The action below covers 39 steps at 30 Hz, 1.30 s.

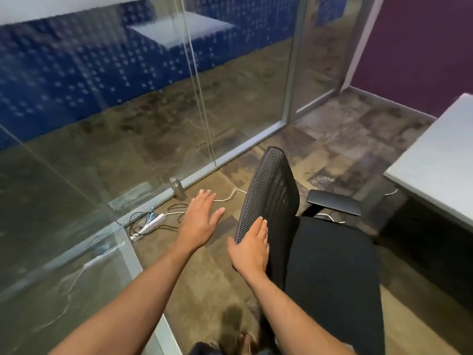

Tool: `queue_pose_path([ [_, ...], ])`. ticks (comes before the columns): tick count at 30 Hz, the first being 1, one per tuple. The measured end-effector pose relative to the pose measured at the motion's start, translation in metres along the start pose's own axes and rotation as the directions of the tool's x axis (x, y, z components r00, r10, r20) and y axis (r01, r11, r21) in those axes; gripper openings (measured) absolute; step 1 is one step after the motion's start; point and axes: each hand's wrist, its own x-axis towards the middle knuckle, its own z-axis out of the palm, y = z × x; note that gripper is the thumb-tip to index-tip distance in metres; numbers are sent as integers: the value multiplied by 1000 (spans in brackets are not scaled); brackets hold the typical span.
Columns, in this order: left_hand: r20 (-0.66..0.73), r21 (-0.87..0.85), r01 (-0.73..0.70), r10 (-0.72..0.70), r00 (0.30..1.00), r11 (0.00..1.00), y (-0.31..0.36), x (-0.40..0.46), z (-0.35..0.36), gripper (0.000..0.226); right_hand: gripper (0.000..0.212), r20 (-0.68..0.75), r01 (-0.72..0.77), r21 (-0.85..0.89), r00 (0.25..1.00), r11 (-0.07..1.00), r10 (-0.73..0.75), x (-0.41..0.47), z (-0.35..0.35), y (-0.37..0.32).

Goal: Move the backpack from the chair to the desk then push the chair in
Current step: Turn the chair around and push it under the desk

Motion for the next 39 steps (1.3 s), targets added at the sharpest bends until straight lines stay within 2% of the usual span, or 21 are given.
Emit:
queue_pose_path([
  [7,110,-59,-233,238,965,971,-2,96,24,60,103,-23,-121,2,992,993,121,20,8,-6],
  [12,198,-164,-404,431,880,900,2,154,45,62,107,-7,-233,17,972,972,233,32,6,-10],
  [19,345,-264,-584,640,686,768,8,204,60,68,113,-14,-409,18,912,912,409,30,2,-23],
  [24,396,-230,-732,748,532,642,25,235,74,58,115,15,-438,37,899,898,438,35,0,-22],
  [30,530,-174,-858,780,332,484,44,262,89,58,117,-12,-439,29,898,898,439,41,6,-19],
  [35,483,-164,-925,845,229,344,44,275,94,59,115,-43,-477,7,878,879,477,44,8,-26],
  [39,434,-200,-958,895,104,208,44,290,94,64,108,-119,-551,-3,829,834,547,46,12,-35],
])
